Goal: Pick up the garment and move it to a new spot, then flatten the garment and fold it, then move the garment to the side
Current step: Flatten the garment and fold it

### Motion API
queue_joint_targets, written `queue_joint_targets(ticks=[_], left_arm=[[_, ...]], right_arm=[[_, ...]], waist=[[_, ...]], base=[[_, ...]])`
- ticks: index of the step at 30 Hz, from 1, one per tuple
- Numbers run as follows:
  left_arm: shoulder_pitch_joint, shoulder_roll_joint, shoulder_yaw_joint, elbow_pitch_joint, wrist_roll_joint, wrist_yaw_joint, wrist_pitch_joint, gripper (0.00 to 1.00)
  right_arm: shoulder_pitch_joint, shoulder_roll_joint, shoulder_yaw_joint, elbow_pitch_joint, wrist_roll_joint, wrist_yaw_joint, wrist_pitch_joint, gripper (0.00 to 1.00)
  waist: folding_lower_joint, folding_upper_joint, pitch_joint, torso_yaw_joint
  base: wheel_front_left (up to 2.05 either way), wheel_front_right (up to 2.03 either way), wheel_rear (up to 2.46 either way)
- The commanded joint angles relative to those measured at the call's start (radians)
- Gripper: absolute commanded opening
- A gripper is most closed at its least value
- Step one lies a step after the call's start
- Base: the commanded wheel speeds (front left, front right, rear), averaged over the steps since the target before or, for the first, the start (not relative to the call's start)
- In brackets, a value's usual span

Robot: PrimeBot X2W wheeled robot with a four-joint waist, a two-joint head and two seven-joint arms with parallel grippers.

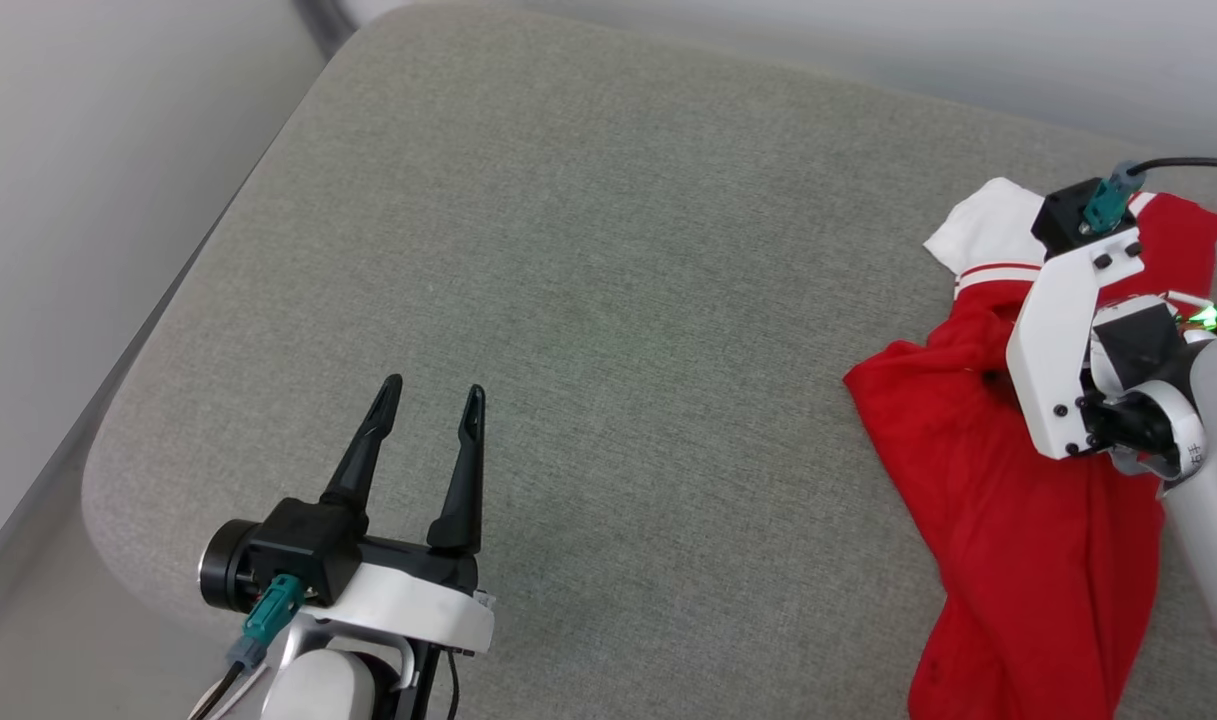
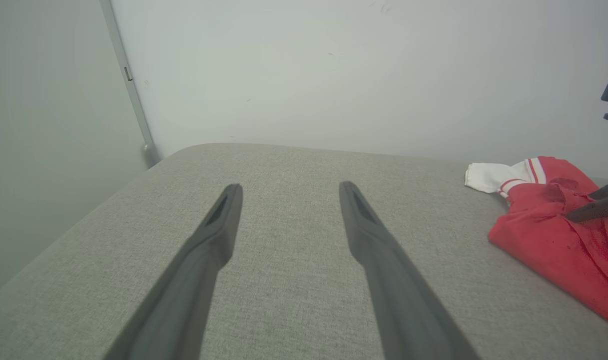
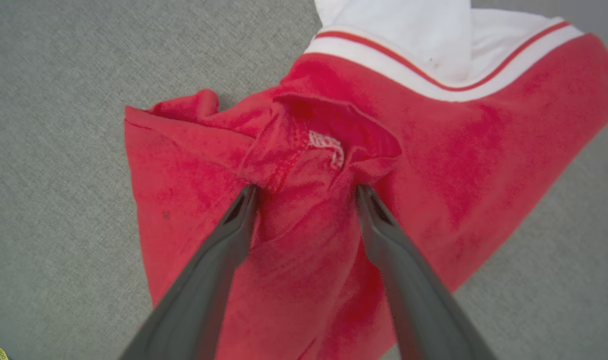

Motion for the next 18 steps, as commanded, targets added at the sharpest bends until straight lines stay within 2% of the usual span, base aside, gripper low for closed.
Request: queue_joint_targets(ticks=[1,4,5,6,13,18], left_arm=[[-0.012,-0.009,0.002,0.003,0.004,-0.005,-0.003,1.00],[-0.014,-0.013,0.005,0.006,0.010,-0.008,-0.003,1.00],[-0.014,-0.014,0.006,0.008,0.010,-0.011,-0.003,1.00],[-0.013,-0.016,0.007,0.009,0.012,-0.012,-0.003,1.00],[0.010,-0.022,0.022,0.024,0.022,-0.016,-0.003,1.00],[0.022,-0.023,0.032,0.029,0.032,-0.022,-0.003,1.00]], right_arm=[[-0.004,0.000,0.004,0.015,-0.009,0.000,-0.002,1.00],[0.015,0.007,0.014,0.045,0.005,0.000,-0.013,1.00],[0.017,0.008,0.016,0.053,0.007,0.000,-0.021,0.45],[0.016,0.007,0.023,0.055,0.008,0.000,-0.030,0.00],[-0.034,0.010,0.104,0.005,0.048,0.000,-0.119,0.00],[-0.096,0.042,0.158,-0.056,0.104,0.000,-0.176,0.00]], waist=[[-0.0001,0.0000,0.007,0.012],[-0.0001,0.0000,0.008,0.020],[-0.0001,0.0000,0.008,0.021],[-0.0001,0.0000,0.007,0.021],[-0.0001,0.0000,-0.041,-0.013],[-0.0001,0.0000,-0.094,-0.051]], base=[[0.00,0.00,0.00],[0.00,0.00,0.00],[0.00,0.00,0.00],[0.00,0.00,0.00],[0.00,0.00,0.00],[0.00,0.00,0.00]])
